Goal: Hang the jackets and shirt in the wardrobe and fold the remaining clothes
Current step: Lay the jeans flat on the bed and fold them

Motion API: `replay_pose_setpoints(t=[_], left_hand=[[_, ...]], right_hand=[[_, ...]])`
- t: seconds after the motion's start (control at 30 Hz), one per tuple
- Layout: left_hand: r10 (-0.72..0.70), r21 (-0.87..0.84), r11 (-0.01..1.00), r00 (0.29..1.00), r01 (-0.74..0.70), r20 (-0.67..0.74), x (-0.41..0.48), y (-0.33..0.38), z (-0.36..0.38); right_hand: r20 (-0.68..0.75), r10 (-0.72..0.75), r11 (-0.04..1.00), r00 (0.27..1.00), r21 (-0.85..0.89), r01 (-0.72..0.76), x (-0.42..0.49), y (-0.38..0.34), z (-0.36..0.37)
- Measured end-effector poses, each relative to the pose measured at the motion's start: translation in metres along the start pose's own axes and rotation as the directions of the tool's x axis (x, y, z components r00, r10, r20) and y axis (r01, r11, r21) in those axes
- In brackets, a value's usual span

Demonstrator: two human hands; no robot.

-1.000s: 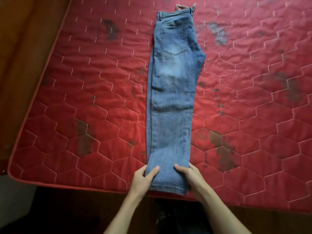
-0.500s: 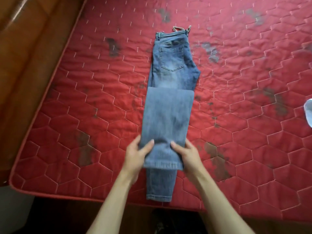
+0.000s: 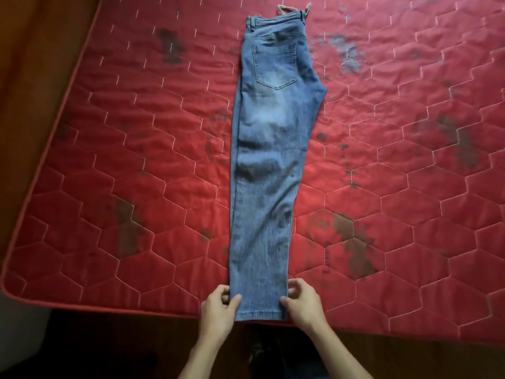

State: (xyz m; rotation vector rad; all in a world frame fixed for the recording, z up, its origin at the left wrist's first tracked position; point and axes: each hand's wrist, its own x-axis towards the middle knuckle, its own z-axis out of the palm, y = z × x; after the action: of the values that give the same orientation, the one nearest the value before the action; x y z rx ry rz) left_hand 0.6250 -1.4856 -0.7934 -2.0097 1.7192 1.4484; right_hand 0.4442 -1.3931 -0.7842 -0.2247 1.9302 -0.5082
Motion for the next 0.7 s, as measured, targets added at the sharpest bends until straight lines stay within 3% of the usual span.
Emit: replay_pose_setpoints(t=[0.2, 0.43, 0.7], left_hand=[[-0.008, -0.143, 0.990, 0.999, 0.002, -0.041, 0.035, 0.041, -0.009], [0.003, -0.368, 0.930, 0.999, -0.021, -0.048, 0.118, 0.124, -0.004], [-0.021, -0.474, 0.881, 1.000, 0.020, 0.003, 0.211, 0.219, -0.011]], right_hand=[[-0.017, -0.008, 0.968, 1.000, 0.251, 0.012, 0.022, -0.040, -0.005], [0.095, 0.025, 0.768, 0.995, 0.635, -0.080, 0.091, -0.103, -0.039], [0.204, -0.045, 0.658, 0.978, 0.742, -0.124, 0.179, -0.175, -0.094]])
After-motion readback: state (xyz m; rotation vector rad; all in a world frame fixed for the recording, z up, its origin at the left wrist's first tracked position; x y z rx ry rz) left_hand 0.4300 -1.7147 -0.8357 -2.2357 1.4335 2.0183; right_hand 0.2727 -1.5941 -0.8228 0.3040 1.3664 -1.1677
